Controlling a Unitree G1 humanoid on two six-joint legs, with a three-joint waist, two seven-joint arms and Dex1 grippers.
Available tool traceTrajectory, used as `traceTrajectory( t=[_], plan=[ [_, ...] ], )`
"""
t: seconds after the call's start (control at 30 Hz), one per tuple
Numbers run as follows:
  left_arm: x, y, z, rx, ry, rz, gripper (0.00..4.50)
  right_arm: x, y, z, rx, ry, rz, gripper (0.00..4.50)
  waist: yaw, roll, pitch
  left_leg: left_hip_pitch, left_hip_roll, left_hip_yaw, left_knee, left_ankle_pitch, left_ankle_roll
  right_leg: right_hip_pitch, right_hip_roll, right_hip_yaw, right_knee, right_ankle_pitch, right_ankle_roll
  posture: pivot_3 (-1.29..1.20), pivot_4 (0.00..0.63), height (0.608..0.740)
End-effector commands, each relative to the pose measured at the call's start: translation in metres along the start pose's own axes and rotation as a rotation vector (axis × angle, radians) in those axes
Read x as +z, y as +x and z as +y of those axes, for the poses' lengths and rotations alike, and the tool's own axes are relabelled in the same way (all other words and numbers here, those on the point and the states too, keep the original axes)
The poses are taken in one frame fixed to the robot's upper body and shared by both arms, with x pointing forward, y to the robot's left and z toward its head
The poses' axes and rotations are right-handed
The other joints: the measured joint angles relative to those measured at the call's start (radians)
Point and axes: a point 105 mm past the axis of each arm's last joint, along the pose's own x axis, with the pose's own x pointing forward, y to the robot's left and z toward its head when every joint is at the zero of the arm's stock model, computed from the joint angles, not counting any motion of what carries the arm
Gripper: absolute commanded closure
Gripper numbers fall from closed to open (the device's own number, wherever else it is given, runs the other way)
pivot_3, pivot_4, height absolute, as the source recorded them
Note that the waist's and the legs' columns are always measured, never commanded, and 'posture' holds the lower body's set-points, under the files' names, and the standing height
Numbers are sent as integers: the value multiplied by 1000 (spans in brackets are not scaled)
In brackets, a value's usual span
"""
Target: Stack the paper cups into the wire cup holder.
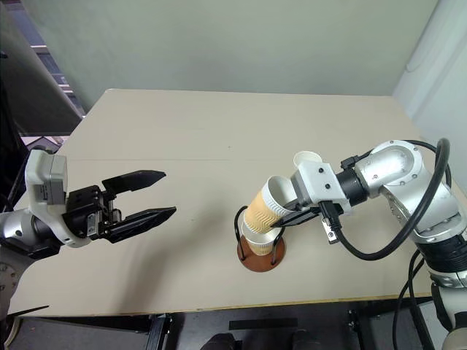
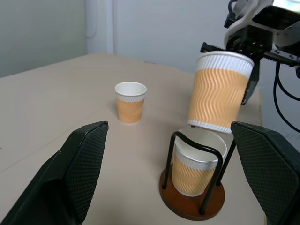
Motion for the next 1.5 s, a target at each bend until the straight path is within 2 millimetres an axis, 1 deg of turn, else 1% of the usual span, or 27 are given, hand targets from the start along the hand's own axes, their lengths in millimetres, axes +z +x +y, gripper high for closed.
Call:
traceTrajectory(
  t=[0.03, 0.27, 0.3, 0.4, 0.6, 0.73, 0.8, 0.9, 0.93, 1.03, 1.07, 1.13, 1.2, 1.27, 1.4, 1.5],
  plan=[
    [9, -1, -7, 3, 41, -15, 0, 0, 0, -3, 11, -66, 43, 4477, 0, 0, 0, 0, 0, 0, 0, 0, 0, 0, 0, 0, 0, 0, 0, 0, 150, 740],
    [8, -3, -10, 17, 39, -11, 0, -3, 1, -5, 38, -97, 60, 4477, 0, 0, 0, 0, 0, 0, 0, 0, 0, 0, 0, 0, 0, 0, 0, 0, 150, 740],
    [8, -3, -10, 18, 39, -11, 0, -3, 1, -5, 41, -98, 61, 4307, 0, 0, 0, 0, 0, 0, 0, 0, 0, 0, 0, 0, 0, 0, 0, 0, 150, 740],
    [8, -3, -11, 20, 38, -10, 0, -2, 2, -6, 46, -105, 62, 3586, 0, 0, 0, 0, 0, 0, 0, 0, 0, 0, 0, 0, 0, 0, -1, 0, 150, 740],
    [8, -3, -11, 21, 38, -7, 0, 0, 1, -10, 35, -122, 64, 1468, 0, 0, 0, 0, 0, 0, 0, 0, -1, 0, 1, 0, 0, 0, -1, 0, 150, 740],
    [8, -3, -9, 20, 39, -6, 0, 2, -3, -16, 7, -126, 65, 101, 0, 0, 0, 1, 0, 0, 0, 0, -1, 0, 1, 0, 0, 0, -1, 0, 150, 740],
    [8, -2, -8, 19, 39, -6, 0, 3, -6, -18, -10, -127, 61, 44, 0, 0, 0, 1, 0, 0, 0, 0, -1, 0, 1, 0, 0, 0, -1, 0, 150, 740],
    [8, -2, -7, 16, 40, -6, 0, 1, -19, -32, -79, -121, 76, 44, 0, -1, 0, 1, 0, 0, 0, 0, -1, 0, 1, 0, 0, 1, -2, 0, 150, 740],
    [8, -2, -8, 15, 40, -5, 0, -4, -26, -40, -119, -112, 99, 44, 0, -1, 0, 1, 0, 0, 0, 0, -1, 0, 1, 0, 0, 1, -2, 0, 150, 740],
    [9, -2, -9, 6, 40, 0, 0, -42, -59, -75, -306, -48, 249, 44, 0, -1, 1, 1, 1, 0, 0, 0, -1, 0, 1, 0, 1, 1, -2, 0, 150, 740],
    [9, -2, -9, 5, 40, 1, 0, -50, -66, -82, -339, -32, 274, 44, 1, -1, 1, 2, 6, -1, 0, 0, -1, 0, 0, 0, 1, 2, -3, 0, 150, 740],
    [10, -3, -9, 3, 40, 1, 0, -71, -75, -99, -408, 13, 332, 44, 2, -1, 1, 2, 6, -1, 0, 0, -1, 0, 0, 0, 1, 2, -4, 0, 150, 740],
    [10, -3, -9, 3, 41, 1, 0, -86, -77, -108, -435, 37, 373, 44, 2, -1, 1, 2, 7, -1, -2, 0, -1, -2, 0, 0, 2, 3, -4, 0, 150, 740],
    [10, -2, -10, 5, 44, 0, 0, -100, -75, -114, -446, 56, 407, 44, 2, -1, 1, 2, 8, 0, -4, 0, -2, -3, 1, 0, 2, 3, -5, 0, 150, 740],
    [11, -4, -12, 19, 47, -1, 0, -111, -67, -119, -433, 67, 422, 44, 5, 0, 1, 0, 14, 0, -5, -1, -6, -4, 7, 0, 3, 4, -6, 0, 150, 740],
    [11, -6, -14, 33, 49, 1, 0, -120, -58, -120, -408, 77, 442, 44, 6, 0, 1, -1, 15, 1, -5, -2, -8, -5, 9, 0, 1, 4, -7, 0, 150, 740]
  ],
)
